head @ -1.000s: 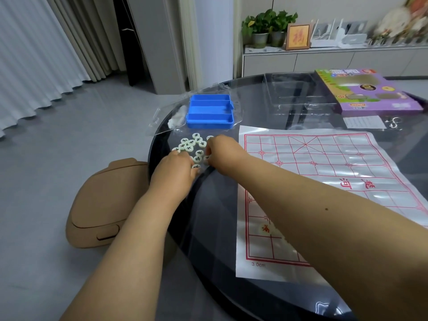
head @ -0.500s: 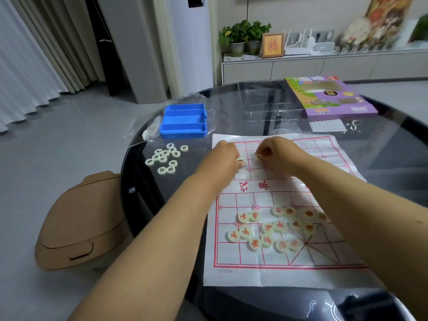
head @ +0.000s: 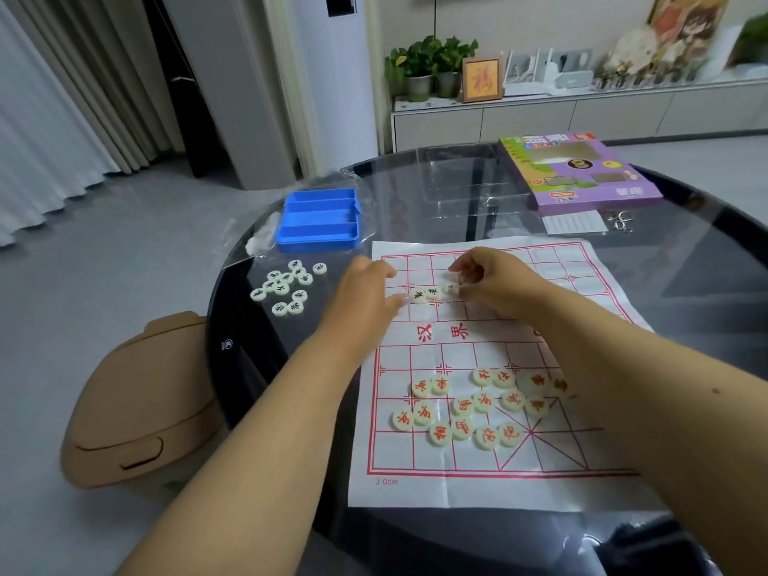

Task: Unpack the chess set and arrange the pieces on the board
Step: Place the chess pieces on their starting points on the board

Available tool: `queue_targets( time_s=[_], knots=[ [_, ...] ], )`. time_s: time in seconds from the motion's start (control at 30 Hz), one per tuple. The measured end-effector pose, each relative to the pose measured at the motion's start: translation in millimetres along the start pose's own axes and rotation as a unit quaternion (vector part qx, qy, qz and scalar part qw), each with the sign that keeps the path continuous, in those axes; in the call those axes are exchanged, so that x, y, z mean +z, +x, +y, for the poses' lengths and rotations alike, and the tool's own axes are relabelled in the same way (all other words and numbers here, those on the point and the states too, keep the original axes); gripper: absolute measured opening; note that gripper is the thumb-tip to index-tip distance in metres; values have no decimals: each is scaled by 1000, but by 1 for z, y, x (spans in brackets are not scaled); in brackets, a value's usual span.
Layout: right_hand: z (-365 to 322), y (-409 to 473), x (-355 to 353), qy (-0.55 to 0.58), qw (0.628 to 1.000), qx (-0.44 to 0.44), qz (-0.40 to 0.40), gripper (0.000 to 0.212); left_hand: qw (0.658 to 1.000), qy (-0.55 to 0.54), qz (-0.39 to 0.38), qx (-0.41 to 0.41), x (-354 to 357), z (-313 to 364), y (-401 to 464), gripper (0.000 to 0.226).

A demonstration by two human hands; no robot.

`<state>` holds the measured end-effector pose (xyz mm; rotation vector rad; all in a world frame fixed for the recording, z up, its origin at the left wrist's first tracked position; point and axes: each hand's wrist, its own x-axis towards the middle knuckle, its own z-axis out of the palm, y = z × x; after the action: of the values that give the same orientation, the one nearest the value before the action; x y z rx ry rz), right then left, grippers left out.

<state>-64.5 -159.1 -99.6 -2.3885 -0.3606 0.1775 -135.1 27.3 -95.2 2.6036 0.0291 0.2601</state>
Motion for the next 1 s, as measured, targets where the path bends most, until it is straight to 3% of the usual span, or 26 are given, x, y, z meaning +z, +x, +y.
queue_targets(
  time_s=[0.1, 0.23, 0.43, 0.67, 1.0],
  knots=[
    [-8, 0, -2, 48, 999, 23, 10, 44, 996, 41, 67, -43, -18, -31, -16, 41],
    [-40, 10, 23, -24, 998, -50, 26, 44, 982, 73, 128, -117, -35, -73, -24, 42],
    [-103, 32, 85, -102, 976, -189, -45, 43, 983, 91, 91, -129, -37, -97, -23, 39],
    [-130, 66, 118, -183, 957, -213, -67, 41, 989, 51, 79, -115, -37, -110, -17, 18],
    [-133, 68, 115, -170, 945, -253, -117, 34, 989, 73, 65, -114, -44, -116, -15, 20]
  ],
)
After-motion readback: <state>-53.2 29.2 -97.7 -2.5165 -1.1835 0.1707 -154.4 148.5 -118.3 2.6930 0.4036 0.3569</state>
